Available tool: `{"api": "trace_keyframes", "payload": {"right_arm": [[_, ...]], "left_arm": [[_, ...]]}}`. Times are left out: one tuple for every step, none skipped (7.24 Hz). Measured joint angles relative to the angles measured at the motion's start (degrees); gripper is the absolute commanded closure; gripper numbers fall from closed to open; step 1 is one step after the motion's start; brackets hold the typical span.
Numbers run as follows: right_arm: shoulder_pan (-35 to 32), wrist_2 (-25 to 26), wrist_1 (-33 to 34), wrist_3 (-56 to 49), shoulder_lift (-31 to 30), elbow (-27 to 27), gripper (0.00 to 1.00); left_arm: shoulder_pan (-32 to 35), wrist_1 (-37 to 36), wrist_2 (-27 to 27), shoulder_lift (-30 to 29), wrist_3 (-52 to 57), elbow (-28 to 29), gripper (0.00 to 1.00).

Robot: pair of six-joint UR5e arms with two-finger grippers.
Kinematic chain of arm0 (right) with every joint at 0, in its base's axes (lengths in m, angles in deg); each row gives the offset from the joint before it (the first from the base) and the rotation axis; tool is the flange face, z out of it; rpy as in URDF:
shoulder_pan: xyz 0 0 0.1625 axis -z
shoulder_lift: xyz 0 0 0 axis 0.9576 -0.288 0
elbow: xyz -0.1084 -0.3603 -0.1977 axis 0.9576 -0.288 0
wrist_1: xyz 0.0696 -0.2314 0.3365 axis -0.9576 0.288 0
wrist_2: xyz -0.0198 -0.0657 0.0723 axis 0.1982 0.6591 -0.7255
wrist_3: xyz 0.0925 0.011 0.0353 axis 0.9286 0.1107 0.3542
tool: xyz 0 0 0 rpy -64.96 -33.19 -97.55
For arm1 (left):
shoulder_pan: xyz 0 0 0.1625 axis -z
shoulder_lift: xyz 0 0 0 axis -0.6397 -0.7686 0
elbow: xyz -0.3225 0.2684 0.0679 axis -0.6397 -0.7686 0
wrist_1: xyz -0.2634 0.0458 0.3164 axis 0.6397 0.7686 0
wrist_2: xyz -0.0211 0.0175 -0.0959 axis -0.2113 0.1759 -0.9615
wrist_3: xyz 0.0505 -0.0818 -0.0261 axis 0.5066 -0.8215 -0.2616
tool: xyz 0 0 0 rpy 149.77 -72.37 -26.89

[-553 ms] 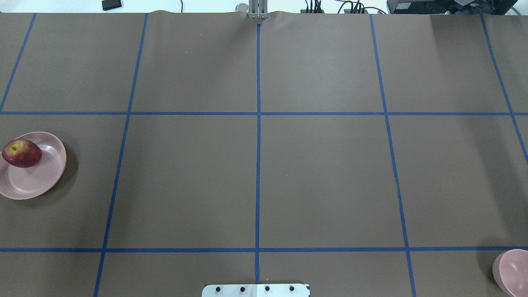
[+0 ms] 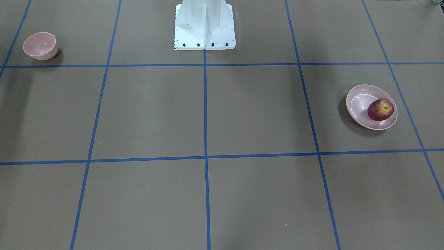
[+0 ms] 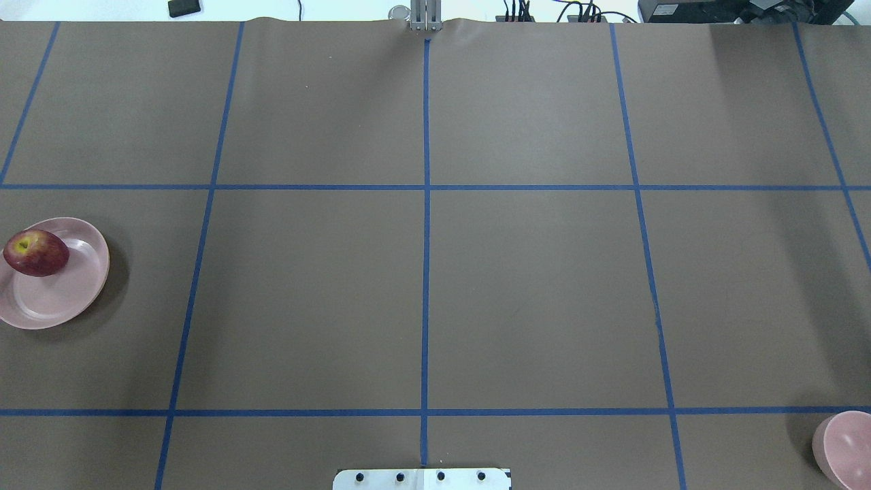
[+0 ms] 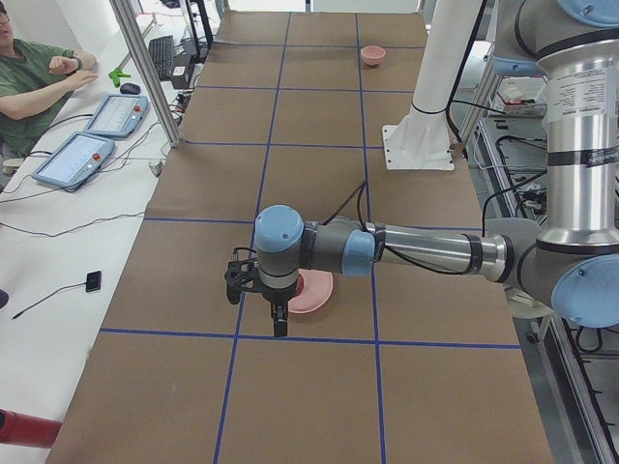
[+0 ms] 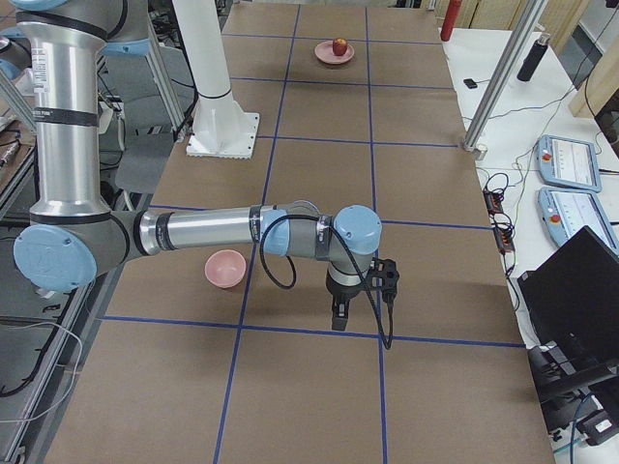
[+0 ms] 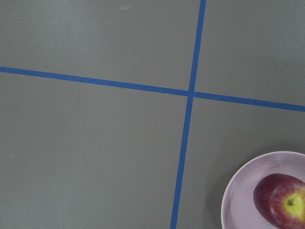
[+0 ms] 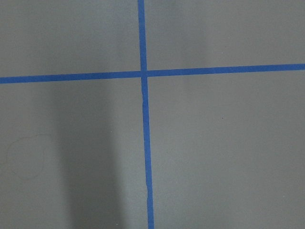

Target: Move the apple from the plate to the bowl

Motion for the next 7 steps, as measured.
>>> {"api": "trace_keyframes", "payload": {"right_arm": [[0.01, 0.21, -0.01, 0.16, 0.03, 0.01, 0.00], [0.00, 0.40, -0.02, 0.20, 0.03, 0.10, 0.00], [-0.01, 0.48, -0.04, 0.12, 0.03, 0.19, 0.00], [-0.02, 0.50, -0.10, 0.01, 0.01, 0.26, 0.00], [0.00, 0.47, -0.16, 0.08, 0.17, 0.35, 0.00], [0.03, 0.44, -0.19, 0.18, 0.52, 0.36, 0.00], [0.08, 0.43, -0.16, 0.20, 0.91, 0.29, 0.00]], "left_arm": [[0.00, 0.02, -0.02, 0.03, 0.15, 0.46, 0.01], [0.01, 0.08, -0.02, 0.05, 0.25, 0.70, 0.01], [0.10, 0.18, -0.05, 0.12, 0.34, 0.78, 0.01], [0.25, 0.25, -0.05, 0.20, 0.41, 0.80, 0.01], [0.41, 0.37, 0.25, 0.23, 0.50, 0.65, 0.01], [0.44, 0.49, 0.53, 0.23, 0.55, 0.32, 0.01], [0.35, 0.60, 0.22, 0.28, 0.37, 0.07, 0.01]]}}
